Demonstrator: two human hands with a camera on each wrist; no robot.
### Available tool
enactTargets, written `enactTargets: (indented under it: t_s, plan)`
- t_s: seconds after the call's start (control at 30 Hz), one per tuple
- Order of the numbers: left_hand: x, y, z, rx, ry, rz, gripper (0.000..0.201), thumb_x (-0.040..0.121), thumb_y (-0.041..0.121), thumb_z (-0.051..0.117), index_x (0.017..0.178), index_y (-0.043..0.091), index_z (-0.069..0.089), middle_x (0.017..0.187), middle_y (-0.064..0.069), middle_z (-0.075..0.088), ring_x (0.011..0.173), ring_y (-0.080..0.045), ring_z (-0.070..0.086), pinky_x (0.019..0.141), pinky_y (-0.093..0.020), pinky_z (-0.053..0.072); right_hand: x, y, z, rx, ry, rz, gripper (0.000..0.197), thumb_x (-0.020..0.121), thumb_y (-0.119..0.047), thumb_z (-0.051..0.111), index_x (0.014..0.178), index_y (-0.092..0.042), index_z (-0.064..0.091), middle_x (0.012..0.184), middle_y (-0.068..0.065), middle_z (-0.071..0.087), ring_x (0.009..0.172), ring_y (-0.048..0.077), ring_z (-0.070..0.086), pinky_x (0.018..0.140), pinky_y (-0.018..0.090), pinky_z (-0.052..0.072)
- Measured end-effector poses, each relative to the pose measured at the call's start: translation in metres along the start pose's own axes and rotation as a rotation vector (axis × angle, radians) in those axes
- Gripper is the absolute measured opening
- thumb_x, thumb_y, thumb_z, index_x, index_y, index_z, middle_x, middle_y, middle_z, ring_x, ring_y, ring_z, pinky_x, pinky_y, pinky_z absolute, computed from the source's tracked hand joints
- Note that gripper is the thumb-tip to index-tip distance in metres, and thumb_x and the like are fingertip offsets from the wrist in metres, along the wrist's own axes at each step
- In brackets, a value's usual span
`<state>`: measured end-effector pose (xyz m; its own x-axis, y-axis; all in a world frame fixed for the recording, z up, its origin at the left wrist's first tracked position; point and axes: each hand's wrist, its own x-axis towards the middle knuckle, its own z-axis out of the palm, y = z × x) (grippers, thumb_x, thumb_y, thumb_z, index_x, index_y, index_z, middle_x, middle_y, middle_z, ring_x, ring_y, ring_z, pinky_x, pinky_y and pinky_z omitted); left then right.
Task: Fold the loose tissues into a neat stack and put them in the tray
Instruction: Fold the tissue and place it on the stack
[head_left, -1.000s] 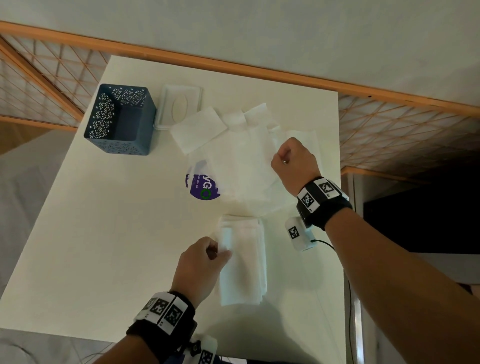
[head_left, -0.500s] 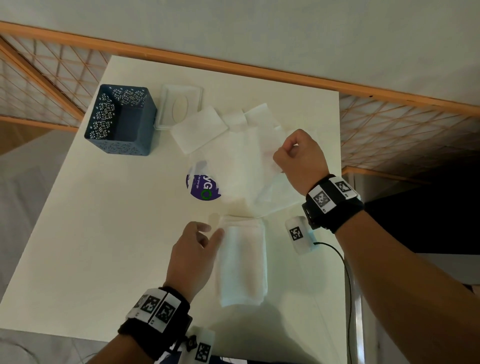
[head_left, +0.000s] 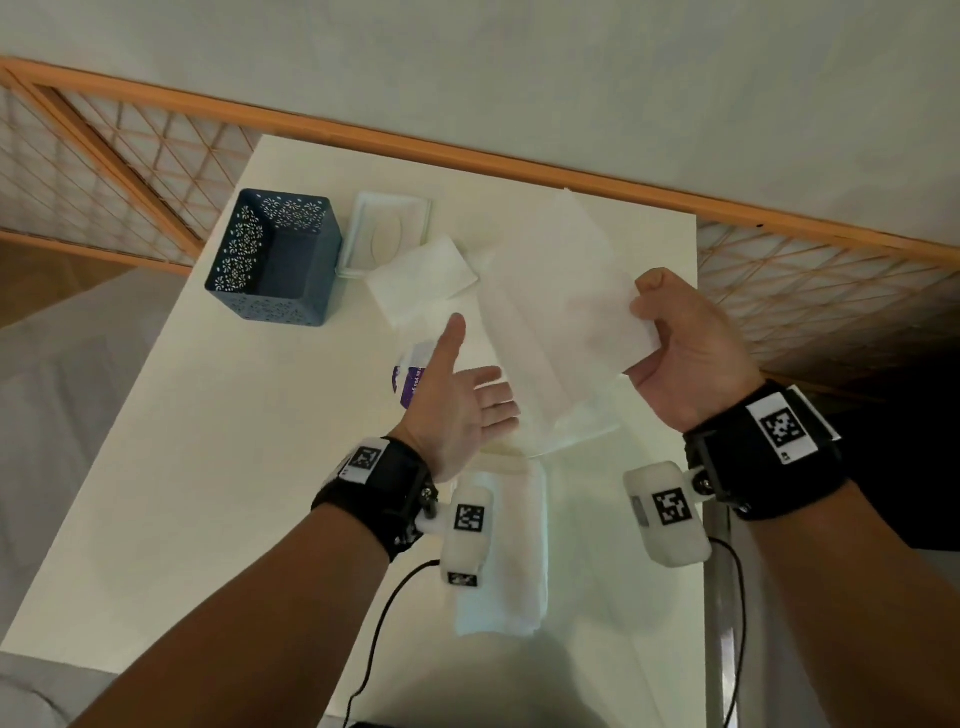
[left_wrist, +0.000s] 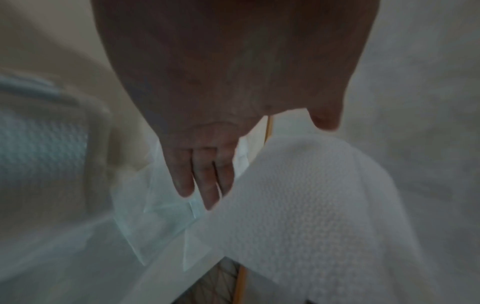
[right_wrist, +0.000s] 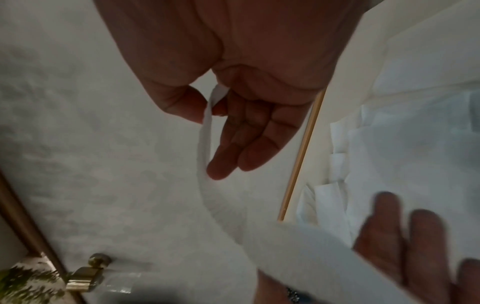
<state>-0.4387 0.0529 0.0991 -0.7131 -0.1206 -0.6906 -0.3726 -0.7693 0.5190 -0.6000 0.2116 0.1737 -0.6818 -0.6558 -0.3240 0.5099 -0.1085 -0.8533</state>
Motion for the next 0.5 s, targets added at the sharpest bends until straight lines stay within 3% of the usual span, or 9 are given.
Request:
enactTargets:
  t_s: [0.07, 0.13, 0.23, 0.3, 0.4, 0.5]
  plan:
    - [-0.002, -0.002, 0.011, 0.000, -0.055, 0.042, 0.085, 0.094, 0.073, 0.054, 0.148, 0.007, 0.055, 0.141, -0.014, 0.067, 0.134, -0.030, 0.063, 0.118, -0.048, 0.043, 0.000, 0.002, -0.005, -0.008, 0.045, -0.002, 0.029, 0.092, 0.000, 0.050, 0.070, -0.020, 0.050, 0.084, 0.003, 0.064, 0.084, 0.024, 0.067, 0.061, 0.029, 0.051]
    - [0.000, -0.006, 0.018, -0.003, -0.007, 0.112, 0.058, 0.100, 0.044, 0.065, 0.147, 0.011, 0.058, 0.140, -0.009, 0.069, 0.134, -0.028, 0.062, 0.116, -0.047, 0.046, 0.000, 0.005, -0.011, -0.091, 0.124, -0.013, 0.037, 0.097, 0.002, 0.050, 0.068, -0.022, 0.052, 0.079, 0.000, 0.066, 0.078, 0.020, 0.068, 0.059, 0.030, 0.053]
    - [0.002, -0.010, 0.016, 0.054, 0.115, 0.198, 0.036, 0.100, 0.017, 0.069, 0.135, 0.008, 0.066, 0.128, -0.008, 0.075, 0.122, -0.027, 0.071, 0.107, -0.048, 0.054, 0.002, 0.010, -0.021, -0.427, 0.215, -0.095, 0.028, 0.090, -0.008, 0.062, 0.070, -0.026, 0.055, 0.076, -0.001, 0.062, 0.075, 0.019, 0.062, 0.066, 0.036, 0.054]
    - [0.004, -0.012, 0.010, 0.154, 0.226, 0.231, 0.032, 0.097, 0.016, 0.073, 0.127, 0.008, 0.070, 0.119, -0.008, 0.078, 0.113, -0.031, 0.074, 0.101, -0.051, 0.058, 0.000, 0.013, -0.024, -0.592, 0.207, -0.144, 0.021, 0.085, -0.014, 0.067, 0.072, -0.028, 0.058, 0.072, -0.009, 0.063, 0.070, 0.011, 0.061, 0.061, 0.028, 0.053]
    - [0.001, -0.015, 0.008, 0.211, 0.258, 0.254, 0.030, 0.096, 0.019, 0.074, 0.124, 0.008, 0.071, 0.116, -0.008, 0.079, 0.110, -0.032, 0.075, 0.099, -0.055, 0.059, -0.008, 0.021, -0.011, -0.755, 0.083, -0.189, 0.021, 0.092, -0.003, 0.067, 0.080, -0.017, 0.055, 0.075, -0.024, 0.070, 0.069, -0.003, 0.061, 0.064, 0.016, 0.049]
    - [-0.003, -0.019, 0.013, 0.213, 0.215, 0.266, 0.031, 0.098, 0.026, 0.069, 0.127, 0.013, 0.071, 0.120, -0.006, 0.078, 0.112, -0.030, 0.074, 0.102, -0.057, 0.057, -0.017, 0.039, 0.005, -0.815, -0.039, -0.171, 0.016, 0.090, -0.012, 0.068, 0.084, -0.016, 0.054, 0.112, -0.016, 0.076, 0.100, 0.003, 0.071, 0.083, 0.026, 0.056]
